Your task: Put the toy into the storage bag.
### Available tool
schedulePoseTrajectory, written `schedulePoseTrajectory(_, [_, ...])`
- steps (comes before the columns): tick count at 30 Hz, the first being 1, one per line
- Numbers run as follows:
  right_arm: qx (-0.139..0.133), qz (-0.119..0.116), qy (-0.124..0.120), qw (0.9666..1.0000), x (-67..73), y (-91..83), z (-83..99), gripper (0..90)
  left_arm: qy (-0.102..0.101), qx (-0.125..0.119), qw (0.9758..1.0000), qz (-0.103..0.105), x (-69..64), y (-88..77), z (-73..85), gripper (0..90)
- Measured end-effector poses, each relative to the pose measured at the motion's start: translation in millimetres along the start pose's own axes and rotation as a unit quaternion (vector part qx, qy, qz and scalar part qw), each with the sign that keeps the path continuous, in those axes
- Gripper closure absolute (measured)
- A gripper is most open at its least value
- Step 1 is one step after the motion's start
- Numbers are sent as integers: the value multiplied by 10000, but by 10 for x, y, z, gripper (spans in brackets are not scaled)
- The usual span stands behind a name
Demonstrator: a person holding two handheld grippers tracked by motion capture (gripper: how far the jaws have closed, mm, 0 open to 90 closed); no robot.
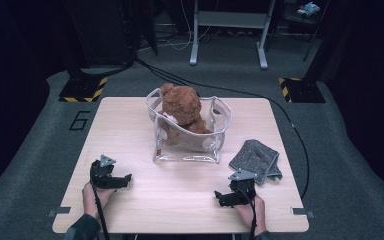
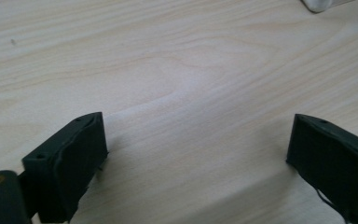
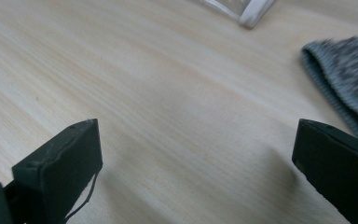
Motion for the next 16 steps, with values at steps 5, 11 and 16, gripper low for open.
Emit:
schedulePoseTrajectory(5, [7, 80, -113, 9999, 32, 28, 22, 0, -22, -121, 9999, -71, 19, -6, 34, 41])
schedulePoseTrajectory(11, [-8, 98, -93, 9999, 35, 34, 20, 0, -50, -149, 9999, -37, 12, -2, 38, 37])
schedulePoseTrajectory(16, [-29, 130, -41, 9999, 38, 43, 16, 0, -39, -115, 9999, -71, 8, -2, 33, 36])
Point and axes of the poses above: each handheld gripper's, and its own axes: y roughly forward along the jaws, z roughly out of its underside, x roughly to its left, the point moved 3 cm from there along y, roughly forward along the jaws, and after that the axes turned 7 degrees about y, right-handed, at the moved point
